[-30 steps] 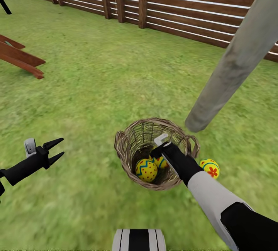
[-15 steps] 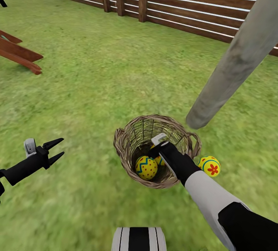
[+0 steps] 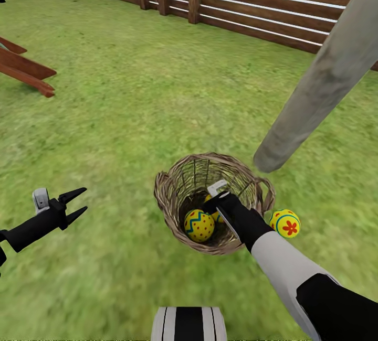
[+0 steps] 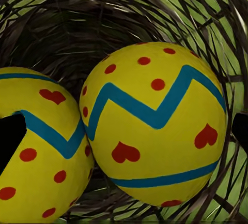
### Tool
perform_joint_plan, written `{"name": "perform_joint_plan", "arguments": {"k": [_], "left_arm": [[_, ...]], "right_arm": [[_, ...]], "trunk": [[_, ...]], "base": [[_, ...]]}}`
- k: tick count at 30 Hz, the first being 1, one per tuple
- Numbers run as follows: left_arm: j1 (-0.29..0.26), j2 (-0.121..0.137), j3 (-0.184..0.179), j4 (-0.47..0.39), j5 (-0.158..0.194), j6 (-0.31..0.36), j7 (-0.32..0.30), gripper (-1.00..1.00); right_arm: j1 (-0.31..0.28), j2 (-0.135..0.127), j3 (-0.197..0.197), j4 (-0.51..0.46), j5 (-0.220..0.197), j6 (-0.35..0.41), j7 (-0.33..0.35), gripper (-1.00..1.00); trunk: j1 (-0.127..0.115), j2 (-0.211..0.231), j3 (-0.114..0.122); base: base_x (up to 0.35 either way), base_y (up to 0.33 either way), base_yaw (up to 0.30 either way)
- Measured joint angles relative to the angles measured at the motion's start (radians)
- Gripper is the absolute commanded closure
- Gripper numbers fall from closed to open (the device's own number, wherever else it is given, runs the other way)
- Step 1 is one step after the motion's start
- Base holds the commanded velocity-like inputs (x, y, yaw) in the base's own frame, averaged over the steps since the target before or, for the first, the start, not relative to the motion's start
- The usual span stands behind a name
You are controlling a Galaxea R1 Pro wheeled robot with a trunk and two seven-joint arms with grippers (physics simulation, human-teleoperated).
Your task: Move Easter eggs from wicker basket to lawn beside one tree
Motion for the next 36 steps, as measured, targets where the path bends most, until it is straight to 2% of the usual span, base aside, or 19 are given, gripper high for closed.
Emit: {"name": "perform_joint_plan", "arguments": {"k": [23,36], "left_arm": [[0.0,0.0,0.001,0.0,0.0,0.0,-0.001,-1.0],[0.0,0.0,0.001,0.0,0.0,0.0,-0.002,-1.0]], "right_arm": [[-0.003,0.0,0.0,-0.009,0.007,-0.002,-0.005,-1.0],[-0.003,0.0,0.0,-0.011,0.008,-0.002,-0.009,-1.0]], "trunk": [[0.0,0.0,-0.037],[0.0,0.0,-0.058]], "base": [[0.001,-0.003,0.0],[0.088,-0.041,0.0]]}}
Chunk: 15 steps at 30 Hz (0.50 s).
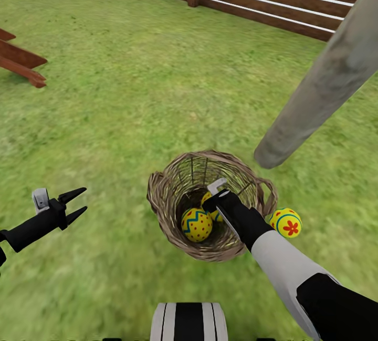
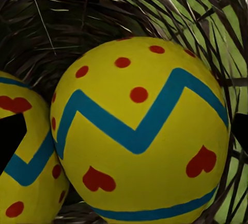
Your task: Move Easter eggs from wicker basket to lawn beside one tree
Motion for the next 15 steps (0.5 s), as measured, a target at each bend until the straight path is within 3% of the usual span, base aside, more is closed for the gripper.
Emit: {"name": "perform_joint_plan", "arguments": {"k": [11,15], "left_arm": [[0.0,0.0,0.0,0.0,0.0,0.0,0.0,-1.0],[0.002,-0.001,0.001,0.001,0.018,0.001,-0.003,-1.0]], "right_arm": [[0.0,-0.002,0.0,-0.02,0.0,0.001,-0.016,-1.0],[-0.003,-0.005,-0.002,-0.002,-0.004,0.024,-0.027,-1.0]], "trunk": [[0.0,0.0,-0.002],[0.0,0.0,-0.002]], "base": [[0.0,0.0,0.0],[0.0,0.0,0.0]]}}
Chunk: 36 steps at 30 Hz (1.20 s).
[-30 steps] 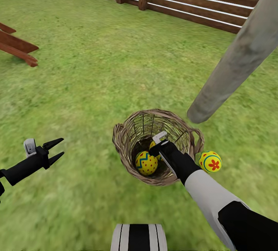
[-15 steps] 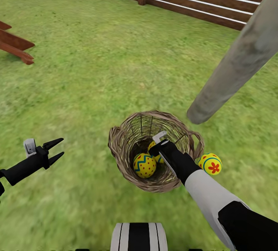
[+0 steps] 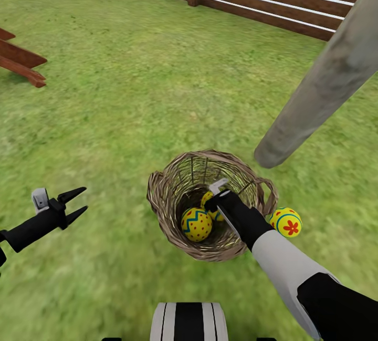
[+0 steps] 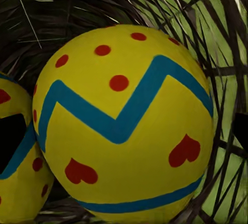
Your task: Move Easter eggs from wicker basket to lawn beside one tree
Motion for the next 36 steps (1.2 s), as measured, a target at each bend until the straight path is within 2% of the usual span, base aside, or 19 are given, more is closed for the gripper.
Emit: {"name": "perform_joint_plan", "arguments": {"k": [10,17,18,36], "left_arm": [[0.001,0.001,0.001,0.002,0.056,-0.002,0.0,-1.0],[0.001,0.001,0.001,0.002,0.058,-0.002,0.0,-1.0],[0.001,0.001,0.001,0.002,0.058,-0.002,0.001,-1.0],[0.001,0.001,0.0,0.002,0.058,-0.002,0.0,-1.0]], "right_arm": [[-0.001,0.0,-0.001,-0.002,0.005,0.056,0.01,-1.0],[-0.001,0.0,-0.002,-0.007,0.006,0.096,0.008,-1.0],[-0.001,0.0,-0.002,-0.009,0.006,0.136,0.008,-1.0],[-0.001,0.002,-0.001,-0.022,0.016,0.127,0.003,-1.0]], "trunk": [[0.0,0.0,-0.004],[0.0,0.0,-0.004],[0.0,0.0,-0.004],[0.0,0.0,-0.014]], "base": [[0.0,0.0,0.0],[0.0,0.0,0.0],[0.0,0.0,0.0],[0.0,0.0,0.0]]}}
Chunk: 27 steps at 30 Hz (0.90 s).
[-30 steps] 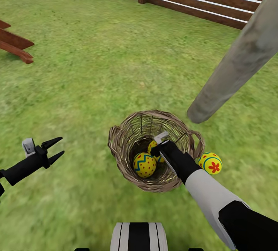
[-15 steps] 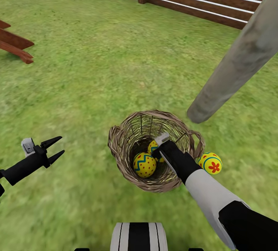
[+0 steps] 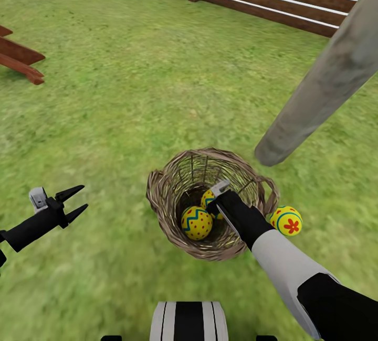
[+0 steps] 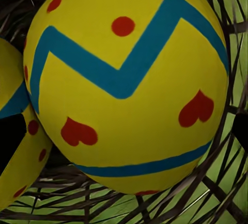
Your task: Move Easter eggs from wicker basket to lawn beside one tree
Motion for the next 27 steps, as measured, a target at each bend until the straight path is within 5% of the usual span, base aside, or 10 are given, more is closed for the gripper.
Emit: {"name": "perform_joint_plan", "arguments": {"k": [27], "left_arm": [[0.0,-0.001,0.0,0.0,0.0,0.0,0.0,-1.0]], "right_arm": [[-0.001,0.0,0.0,-0.02,0.035,-0.07,-0.004,-1.0]], "trunk": [[0.004,-0.002,-0.049]], "base": [[0.0,0.0,0.0]]}}
